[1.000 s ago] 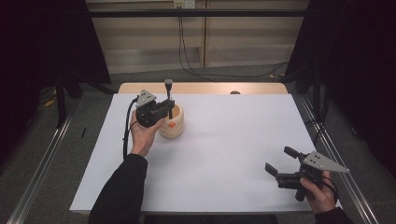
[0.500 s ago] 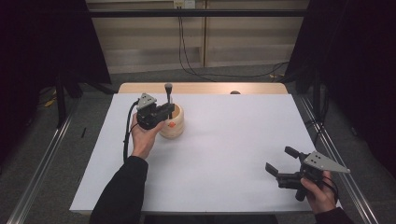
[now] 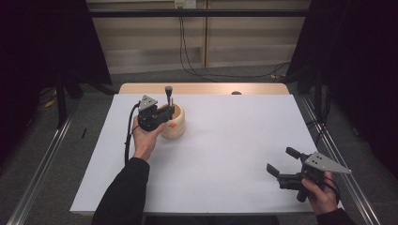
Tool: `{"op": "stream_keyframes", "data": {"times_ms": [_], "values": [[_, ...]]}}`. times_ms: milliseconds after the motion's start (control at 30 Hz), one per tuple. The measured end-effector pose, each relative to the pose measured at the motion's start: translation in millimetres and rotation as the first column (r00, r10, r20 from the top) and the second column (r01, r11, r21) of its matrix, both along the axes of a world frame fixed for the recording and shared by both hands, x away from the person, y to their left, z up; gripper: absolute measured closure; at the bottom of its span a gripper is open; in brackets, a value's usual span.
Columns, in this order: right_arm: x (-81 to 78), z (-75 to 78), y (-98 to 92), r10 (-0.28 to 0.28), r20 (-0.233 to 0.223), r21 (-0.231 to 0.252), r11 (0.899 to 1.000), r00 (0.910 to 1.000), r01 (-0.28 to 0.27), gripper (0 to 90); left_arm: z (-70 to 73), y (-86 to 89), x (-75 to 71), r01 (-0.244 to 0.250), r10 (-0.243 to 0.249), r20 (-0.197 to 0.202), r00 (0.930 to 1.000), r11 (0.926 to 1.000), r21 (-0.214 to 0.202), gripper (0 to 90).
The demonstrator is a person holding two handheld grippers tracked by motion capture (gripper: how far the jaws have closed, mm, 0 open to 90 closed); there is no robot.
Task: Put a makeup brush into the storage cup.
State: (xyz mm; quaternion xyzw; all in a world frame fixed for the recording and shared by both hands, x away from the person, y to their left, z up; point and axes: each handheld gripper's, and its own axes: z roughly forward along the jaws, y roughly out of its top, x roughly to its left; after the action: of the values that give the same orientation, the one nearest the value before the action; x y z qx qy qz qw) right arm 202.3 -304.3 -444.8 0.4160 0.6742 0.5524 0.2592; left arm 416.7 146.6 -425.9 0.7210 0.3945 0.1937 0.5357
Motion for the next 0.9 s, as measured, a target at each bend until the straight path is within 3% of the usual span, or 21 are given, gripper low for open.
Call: {"op": "stream_keyframes", "data": {"times_ms": [167, 367, 433, 467, 633, 800, 900], "values": [[0.1, -0.1, 0.1, 0.004, -0.001, -0.001, 1.000, 1.0000, -0.004, 0.0, 1.7, -2.7, -1.1, 0.006, -0.006, 0.019, 0.9998, 0.9999, 0.009, 76.0], [-0.4, 0.1, 0.4, 0.006, -0.003, 0.000, 1.000, 1.0000, -0.006, 0.0, -1.1, 1.1, 0.9, -0.002, 0.002, 0.006, 1.0000, 1.0000, -0.002, 71.3], [0.0, -0.1, 0.2, 0.004, 0.000, 0.002, 1.000, 1.0000, -0.004, 0.0, 0.1, 0.6, 0.2, -0.004, 0.004, 0.012, 0.9999, 0.9999, -0.012, 63.1], [0.1, -0.1, 0.3, 0.005, -0.001, 0.002, 1.000, 1.0000, -0.005, 0.0, 0.9, -1.4, -0.9, -0.019, 0.019, 0.028, 0.9994, 0.9998, 0.006, 57.1], [0.3, 0.1, 0.7, 0.006, -0.002, 0.003, 1.000, 1.0000, -0.006, 0.0, 0.5, -2.3, -0.2, -0.024, 0.024, 0.034, 0.9991, 0.9997, 0.001, 48.8], [-0.2, -0.5, -0.5, 0.011, -0.002, 0.000, 1.000, 0.9999, -0.011, 0.0, 2.3, -0.8, -0.6, -0.042, 0.042, 0.043, 0.9982, 0.9991, 0.005, 32.4], [-0.2, -1.2, -1.5, 0.003, -0.001, 0.002, 1.000, 1.0000, -0.003, 0.0, 3.2, -0.3, -0.6, -0.033, 0.034, 0.049, 0.9983, 0.9994, -0.013, 23.4]]}}
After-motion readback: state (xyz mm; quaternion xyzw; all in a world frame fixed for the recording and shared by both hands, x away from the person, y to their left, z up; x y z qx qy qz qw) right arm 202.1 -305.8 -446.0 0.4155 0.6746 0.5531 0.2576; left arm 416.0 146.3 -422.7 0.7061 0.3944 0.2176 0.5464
